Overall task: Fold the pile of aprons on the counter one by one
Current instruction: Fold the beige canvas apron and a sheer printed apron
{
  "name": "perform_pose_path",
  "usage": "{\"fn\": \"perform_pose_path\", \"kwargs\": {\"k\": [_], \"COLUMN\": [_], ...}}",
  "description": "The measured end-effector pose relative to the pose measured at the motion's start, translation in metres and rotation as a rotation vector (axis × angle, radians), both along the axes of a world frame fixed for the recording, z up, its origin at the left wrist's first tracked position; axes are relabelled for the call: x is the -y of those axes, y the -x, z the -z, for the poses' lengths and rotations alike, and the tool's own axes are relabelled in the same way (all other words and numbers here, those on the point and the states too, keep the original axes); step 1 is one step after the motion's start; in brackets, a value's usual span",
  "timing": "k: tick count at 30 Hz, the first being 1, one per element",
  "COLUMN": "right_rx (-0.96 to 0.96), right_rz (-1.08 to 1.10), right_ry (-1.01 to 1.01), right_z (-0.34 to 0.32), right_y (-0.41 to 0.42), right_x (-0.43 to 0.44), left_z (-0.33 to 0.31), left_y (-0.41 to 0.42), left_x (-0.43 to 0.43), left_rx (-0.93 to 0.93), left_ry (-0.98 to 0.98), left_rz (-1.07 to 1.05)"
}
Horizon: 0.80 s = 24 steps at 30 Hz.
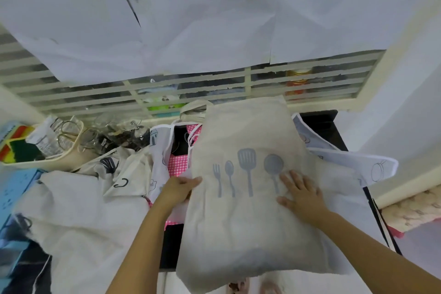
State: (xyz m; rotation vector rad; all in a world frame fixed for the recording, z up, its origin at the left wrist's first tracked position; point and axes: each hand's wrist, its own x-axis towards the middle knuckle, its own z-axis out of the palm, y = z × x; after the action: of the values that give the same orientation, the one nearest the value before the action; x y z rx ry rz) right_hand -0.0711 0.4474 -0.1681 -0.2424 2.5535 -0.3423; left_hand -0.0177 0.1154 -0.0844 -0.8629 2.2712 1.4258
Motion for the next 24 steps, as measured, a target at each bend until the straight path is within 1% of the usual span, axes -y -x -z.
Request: {"fn": "perform_pose_path", "kwargs": {"k": [2,4,6,9,13,15,18,21,23,24], "right_rx": [0.041,0.045,0.037,0.058,0.079,0.082,0.11,0.11,0.098,0.092], "right_rz": [-0.002,-0.009,-0.018,-0.022,-0.028,-0.031,-0.072,-0.099,-0.115,-0.126], "right_ry": [0.005,-0.004,-0.005,0.0,-0.011,-0.021,-0.039,-0.041,-0.046,-0.043], "right_z": [-0.002,-0.003,-0.001,0.0,-0.002,-0.003,-0.004,0.0,0.003,0.002], "right_y": [0.005,0.008,0.008,0.009,0.012,0.013,0.019,0.024,0.026,0.026], "right_x": [0.002,0.002,0.002,0.003,0.002,0.003,0.001,-0.003,-0.005,-0.005], "left_z": [-0.002,0.001,0.001,0.002,0.001,0.002,-0.001,0.0,-0.004,-0.008], "left_y": [-0.004,-0.007,-0.009,-0.006,-0.007,-0.005,0.0,0.006,0.006,0.006], "left_x": [-0.011,-0.021,-0.026,-0.032,-0.034,-0.037,-0.043,-0.044,-0.044,-0.045], "left_rx": [0.038,0.093,0.091,0.021,0.014,-0.015,-0.058,-0.044,-0.034,-0.035], "left_ry": [-0.18,-0.297,-0.421,-0.629,-0.772,-0.796,-0.752,-0.686,-0.582,-0.487], "left_rz": [-0.135,-0.193,-0.178,-0.112,-0.142,-0.157,-0.103,-0.044,0.008,0.055]}}
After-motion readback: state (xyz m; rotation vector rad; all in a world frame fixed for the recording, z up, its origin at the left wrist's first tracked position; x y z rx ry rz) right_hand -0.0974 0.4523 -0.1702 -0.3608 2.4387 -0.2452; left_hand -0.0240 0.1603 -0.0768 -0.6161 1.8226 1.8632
